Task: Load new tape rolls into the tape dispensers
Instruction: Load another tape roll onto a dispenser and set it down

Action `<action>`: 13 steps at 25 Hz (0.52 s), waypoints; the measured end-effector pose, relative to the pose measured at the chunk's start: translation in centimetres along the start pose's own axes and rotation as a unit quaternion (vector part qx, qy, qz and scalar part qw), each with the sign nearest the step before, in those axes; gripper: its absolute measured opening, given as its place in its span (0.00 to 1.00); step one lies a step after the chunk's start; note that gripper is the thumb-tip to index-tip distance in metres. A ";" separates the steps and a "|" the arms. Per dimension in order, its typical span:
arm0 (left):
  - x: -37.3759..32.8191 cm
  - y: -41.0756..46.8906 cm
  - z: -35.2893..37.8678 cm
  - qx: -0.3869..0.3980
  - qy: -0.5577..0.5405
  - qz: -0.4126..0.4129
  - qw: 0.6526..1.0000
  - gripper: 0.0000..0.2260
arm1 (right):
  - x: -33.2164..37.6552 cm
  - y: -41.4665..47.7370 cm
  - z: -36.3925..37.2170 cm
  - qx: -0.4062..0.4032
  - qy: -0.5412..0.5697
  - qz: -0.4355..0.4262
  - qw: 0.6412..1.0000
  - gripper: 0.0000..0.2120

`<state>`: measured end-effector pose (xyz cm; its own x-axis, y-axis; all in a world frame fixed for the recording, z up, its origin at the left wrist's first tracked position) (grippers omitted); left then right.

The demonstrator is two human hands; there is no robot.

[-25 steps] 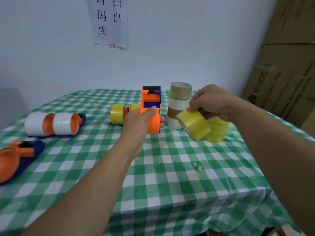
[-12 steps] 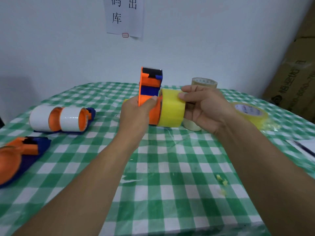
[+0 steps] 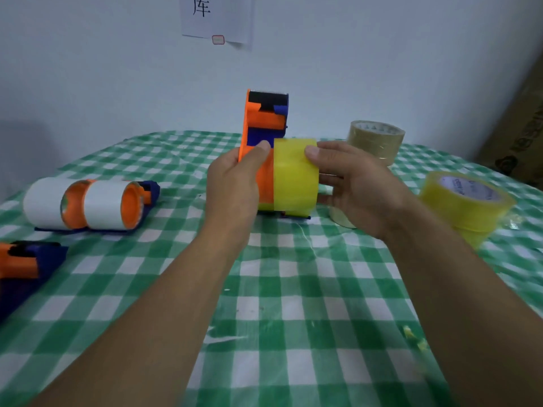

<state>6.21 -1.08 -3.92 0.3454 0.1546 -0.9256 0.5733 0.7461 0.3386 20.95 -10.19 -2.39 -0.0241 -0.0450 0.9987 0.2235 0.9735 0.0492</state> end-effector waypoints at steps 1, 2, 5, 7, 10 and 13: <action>0.2 0.2 0.0 -0.006 -0.001 0.002 1.000 0.18 | -0.3 0.1 0.0 0.015 0.008 0.004 1.000 0.29; 0.3 0.2 -0.1 -0.008 0.001 0.004 1.000 0.17 | -0.5 0.1 0.1 0.030 0.022 0.002 0.999 0.29; 0.5 -0.1 0.1 0.000 0.023 0.016 1.000 0.14 | -1.4 0.1 0.9 0.043 0.054 0.001 0.998 0.29; 0.6 -0.5 0.2 0.003 0.024 0.026 0.999 0.14 | -2.0 0.3 1.5 0.046 0.057 0.016 0.997 0.30; 0.7 -0.7 0.0 -0.007 0.001 0.029 1.000 0.15 | -2.5 0.2 2.1 0.054 0.050 0.022 0.997 0.32; 1.1 -0.9 0.2 -0.002 -0.015 0.014 1.000 0.16 | -2.9 0.0 2.2 0.064 0.074 0.003 0.995 0.30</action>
<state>6.19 -1.72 -5.20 0.3842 0.1561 -0.9099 0.5596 0.7445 0.3640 18.85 -9.60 -5.31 0.1227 -0.0629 0.9905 0.0971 0.9940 0.0510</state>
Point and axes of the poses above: each hand's wrist, its own y-axis towards the middle knuckle, its own z-axis out of the palm, x = y × z, the point moved 3 cm from there along y, towards the middle knuckle, and after that the axes turned 15 degrees about x, right-handed, at the moved point
